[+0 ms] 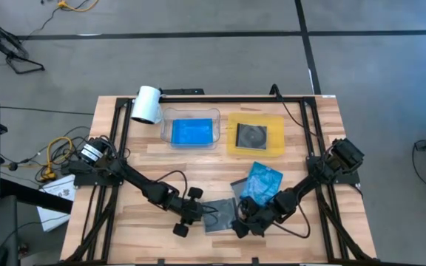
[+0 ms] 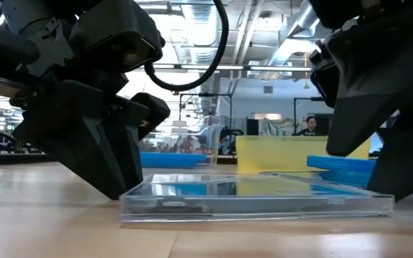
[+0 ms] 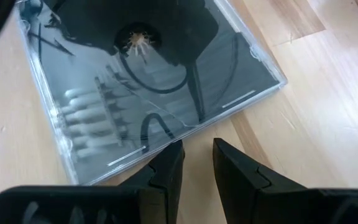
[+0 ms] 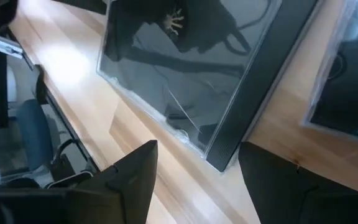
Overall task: Pick & place jewel cases by type
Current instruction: Put the left black CD case into the yellow bin
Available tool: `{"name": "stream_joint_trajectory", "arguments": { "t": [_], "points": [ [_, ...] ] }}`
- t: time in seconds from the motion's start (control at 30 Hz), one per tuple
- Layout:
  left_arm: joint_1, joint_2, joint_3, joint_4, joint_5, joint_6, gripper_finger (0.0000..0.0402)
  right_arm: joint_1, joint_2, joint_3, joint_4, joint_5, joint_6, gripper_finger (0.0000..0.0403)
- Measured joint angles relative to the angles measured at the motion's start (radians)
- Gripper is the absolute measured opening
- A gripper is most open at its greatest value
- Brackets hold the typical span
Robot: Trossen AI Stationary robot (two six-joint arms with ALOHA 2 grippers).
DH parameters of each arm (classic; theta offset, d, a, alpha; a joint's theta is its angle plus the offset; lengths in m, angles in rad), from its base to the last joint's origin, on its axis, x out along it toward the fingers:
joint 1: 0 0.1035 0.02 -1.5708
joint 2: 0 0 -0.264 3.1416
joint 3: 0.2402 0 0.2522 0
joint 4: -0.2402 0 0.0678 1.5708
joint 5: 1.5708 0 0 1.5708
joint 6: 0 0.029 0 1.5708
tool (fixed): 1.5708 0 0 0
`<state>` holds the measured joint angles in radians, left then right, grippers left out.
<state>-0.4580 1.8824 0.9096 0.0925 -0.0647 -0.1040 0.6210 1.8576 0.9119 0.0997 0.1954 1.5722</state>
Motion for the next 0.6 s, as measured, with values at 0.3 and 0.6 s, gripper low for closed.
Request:
{"name": "stream_joint_trajectory", "arguments": {
  "t": [0.3,0.6],
  "points": [
    [-0.012,-0.034,0.001,-0.085,-0.06,-0.038,0.0084,-0.002,-0.001,-0.008,-0.013,0.022,0.022,0.0217],
    [-0.03,-0.076,-0.002,-0.126,-0.116,-0.066,0.0084,-0.001,-0.003,-0.009,-0.027,0.017,-0.002,0.0217]
  ]
}}
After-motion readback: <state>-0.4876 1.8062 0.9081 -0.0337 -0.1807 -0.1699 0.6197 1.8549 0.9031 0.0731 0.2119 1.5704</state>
